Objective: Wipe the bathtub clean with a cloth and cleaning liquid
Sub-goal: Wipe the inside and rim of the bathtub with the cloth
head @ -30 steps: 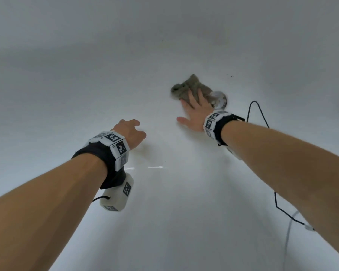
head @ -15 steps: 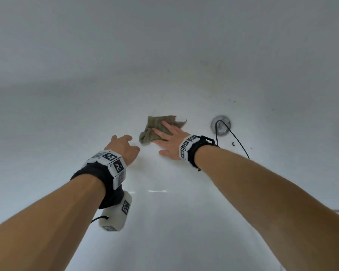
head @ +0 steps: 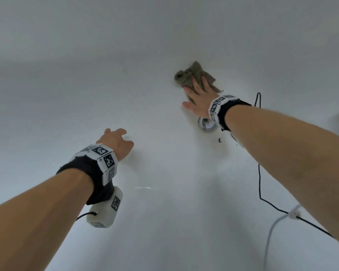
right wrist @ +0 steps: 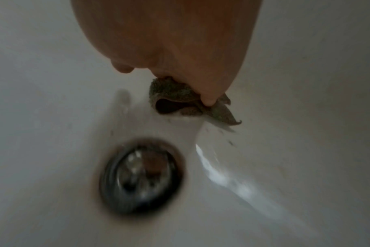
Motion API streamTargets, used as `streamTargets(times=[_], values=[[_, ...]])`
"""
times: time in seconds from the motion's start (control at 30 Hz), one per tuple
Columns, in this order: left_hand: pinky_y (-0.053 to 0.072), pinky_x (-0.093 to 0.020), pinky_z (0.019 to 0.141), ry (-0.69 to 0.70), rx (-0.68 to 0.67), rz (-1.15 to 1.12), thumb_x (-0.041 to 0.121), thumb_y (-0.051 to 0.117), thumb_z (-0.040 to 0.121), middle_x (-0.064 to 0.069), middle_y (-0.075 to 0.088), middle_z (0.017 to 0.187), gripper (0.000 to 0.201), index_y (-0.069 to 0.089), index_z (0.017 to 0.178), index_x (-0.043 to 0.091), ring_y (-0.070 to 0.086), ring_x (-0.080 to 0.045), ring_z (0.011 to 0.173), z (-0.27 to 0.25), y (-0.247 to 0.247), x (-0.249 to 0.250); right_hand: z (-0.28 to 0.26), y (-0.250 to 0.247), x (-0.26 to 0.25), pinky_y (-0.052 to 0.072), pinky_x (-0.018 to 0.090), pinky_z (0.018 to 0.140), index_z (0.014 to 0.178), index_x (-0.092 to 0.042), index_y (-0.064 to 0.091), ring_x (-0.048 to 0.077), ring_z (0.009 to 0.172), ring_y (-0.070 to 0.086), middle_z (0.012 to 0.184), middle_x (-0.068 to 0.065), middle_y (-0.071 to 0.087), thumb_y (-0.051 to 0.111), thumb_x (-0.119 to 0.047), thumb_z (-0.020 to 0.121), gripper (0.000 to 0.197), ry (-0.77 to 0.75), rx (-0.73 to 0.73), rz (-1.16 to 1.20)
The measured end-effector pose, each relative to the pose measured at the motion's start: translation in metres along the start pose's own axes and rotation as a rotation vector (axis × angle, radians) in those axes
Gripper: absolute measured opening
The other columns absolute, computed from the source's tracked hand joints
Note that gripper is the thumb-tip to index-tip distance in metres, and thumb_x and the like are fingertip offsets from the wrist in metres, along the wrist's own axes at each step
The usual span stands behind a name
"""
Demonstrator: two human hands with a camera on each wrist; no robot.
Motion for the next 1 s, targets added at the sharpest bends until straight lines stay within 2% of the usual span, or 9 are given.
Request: streamTargets(times=[0.13,0.2,0.33,0.47,0.57,0.63,0.7,0.87,1.0], values=[[0.039,-0.036,0.100,0.010,-0.041,0.000,0.034,0.047,0.096,-0.003,0.013,0.159,0.053,0.034,0.147,0.029,0.042,-0.032,0.131,-0.010,0.020,0.009,-0.043,0.050,0.053,-0.001,0.054,0.120,0.155,-0.030,0.002,0.039,0.146,-0.018,0.162,0.005,-0.016,0.013,-0.071,0.088,0.079,0.073,-0.063,-0.017],[0.039,-0.035,0.100,0.024,-0.050,0.008,0.035,0.047,0.095,-0.003,0.013,0.159,0.054,0.033,0.147,0.030,0.043,-0.032,0.130,-0.014,0.024,0.014,-0.069,0.074,0.076,-0.004,0.050,0.121,0.155,-0.028,0.000,0.038,0.146,-0.020,0.161,0.006,-0.018,0.016,-0.068,0.092,0.076,0.134,-0.108,-0.052],[0.039,-0.031,0.091,0.062,-0.048,0.011,0.035,0.047,0.095,-0.004,0.020,0.156,0.053,0.036,0.146,0.030,0.047,-0.031,0.126,-0.024,0.027,0.024,-0.105,0.111,0.087,-0.005,0.049,0.121,0.155,-0.025,-0.006,0.035,0.145,-0.023,0.159,0.007,-0.024,0.016,-0.067,0.094,0.077,0.183,-0.182,-0.029],[0.037,-0.029,0.089,0.076,-0.048,-0.005,0.035,0.049,0.095,-0.005,0.023,0.156,0.053,0.037,0.146,0.028,0.047,-0.030,0.126,-0.034,0.027,0.025,-0.124,0.124,0.069,-0.007,0.051,0.118,0.155,-0.026,-0.003,0.033,0.147,-0.019,0.160,0.005,-0.021,0.023,-0.063,0.096,0.074,0.265,-0.232,0.137],[0.036,-0.028,0.086,0.077,-0.039,-0.014,0.035,0.050,0.093,-0.005,0.025,0.155,0.054,0.038,0.145,0.028,0.048,-0.030,0.125,-0.040,0.024,0.020,-0.134,0.139,0.050,-0.002,0.053,0.118,0.155,-0.026,-0.005,0.034,0.146,-0.020,0.160,0.006,-0.024,0.039,-0.059,0.094,0.082,0.280,-0.267,0.201],[0.038,-0.029,0.090,0.070,-0.039,-0.015,0.034,0.050,0.092,-0.006,0.029,0.154,0.054,0.039,0.145,0.028,0.049,-0.030,0.124,-0.043,0.024,0.013,-0.142,0.156,0.032,0.001,0.055,0.119,0.154,-0.027,-0.008,0.035,0.146,-0.021,0.159,0.005,-0.027,0.052,-0.053,0.089,0.092,0.285,-0.311,0.254],[0.040,-0.034,0.097,0.068,-0.040,-0.013,0.034,0.051,0.091,-0.007,0.034,0.151,0.054,0.039,0.144,0.028,0.047,-0.031,0.125,-0.047,0.023,0.007,-0.150,0.170,0.011,0.004,0.056,0.119,0.154,-0.027,-0.010,0.036,0.145,-0.022,0.158,0.004,-0.029,0.059,-0.046,0.085,0.099,0.289,-0.335,0.295],[0.038,-0.037,0.104,0.037,-0.061,-0.020,0.033,0.051,0.092,-0.007,0.039,0.148,0.055,0.038,0.145,0.027,0.044,-0.031,0.129,-0.055,0.024,-0.014,-0.163,0.187,-0.033,0.007,0.060,0.117,0.153,-0.028,-0.013,0.041,0.144,-0.023,0.156,0.002,-0.032,0.059,-0.041,0.085,0.100,0.268,-0.416,0.312],[0.037,-0.036,0.104,0.018,-0.049,-0.022,0.031,0.051,0.092,-0.006,0.043,0.146,0.054,0.040,0.145,0.025,0.044,-0.029,0.129,-0.059,0.022,-0.028,-0.164,0.192,-0.074,0.005,0.062,0.116,0.153,-0.030,-0.013,0.045,0.142,-0.023,0.156,0.001,-0.033,0.053,-0.046,0.086,0.095,0.171,-0.462,0.242]])
Point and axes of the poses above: each hand's wrist, its own z-axis towards the middle knuckle, its own y-axis out of the palm, x = y × z, the point moved 10 cm from there along z, towards the middle knuckle
